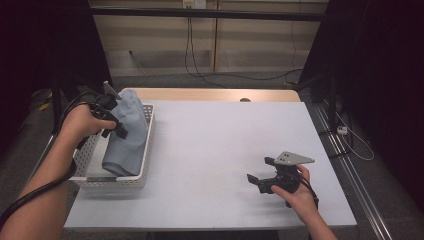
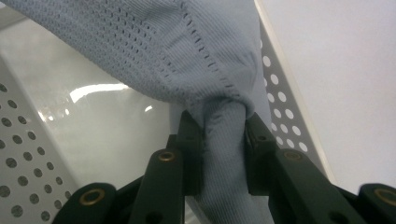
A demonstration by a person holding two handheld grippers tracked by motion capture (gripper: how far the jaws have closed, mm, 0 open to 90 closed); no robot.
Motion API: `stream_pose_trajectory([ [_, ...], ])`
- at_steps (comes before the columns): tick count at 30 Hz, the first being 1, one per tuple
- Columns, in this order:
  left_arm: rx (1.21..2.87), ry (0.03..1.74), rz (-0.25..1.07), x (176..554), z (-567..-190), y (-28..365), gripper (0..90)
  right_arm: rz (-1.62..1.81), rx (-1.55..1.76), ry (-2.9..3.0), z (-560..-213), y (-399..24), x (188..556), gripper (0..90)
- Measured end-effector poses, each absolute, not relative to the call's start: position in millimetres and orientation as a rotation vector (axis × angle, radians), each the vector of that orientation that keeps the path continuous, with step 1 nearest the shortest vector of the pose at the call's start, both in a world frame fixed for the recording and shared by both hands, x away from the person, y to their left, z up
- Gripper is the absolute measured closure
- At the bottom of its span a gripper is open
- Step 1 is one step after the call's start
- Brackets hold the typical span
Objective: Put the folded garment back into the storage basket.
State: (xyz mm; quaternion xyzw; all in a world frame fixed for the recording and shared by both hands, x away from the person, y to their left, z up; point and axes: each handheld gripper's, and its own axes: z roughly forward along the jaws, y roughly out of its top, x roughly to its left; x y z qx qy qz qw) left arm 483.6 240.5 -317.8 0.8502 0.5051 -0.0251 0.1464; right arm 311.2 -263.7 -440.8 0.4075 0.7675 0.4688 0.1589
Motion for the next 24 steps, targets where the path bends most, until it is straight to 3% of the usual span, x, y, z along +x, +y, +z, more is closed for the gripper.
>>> stream_pose_trajectory([
  [24,2.441,1.438,-0.091,477.1,-310.8,237.3,72.7,1.338,1.174,2.186,-440.6,-265.2,311.1,5.4],
])
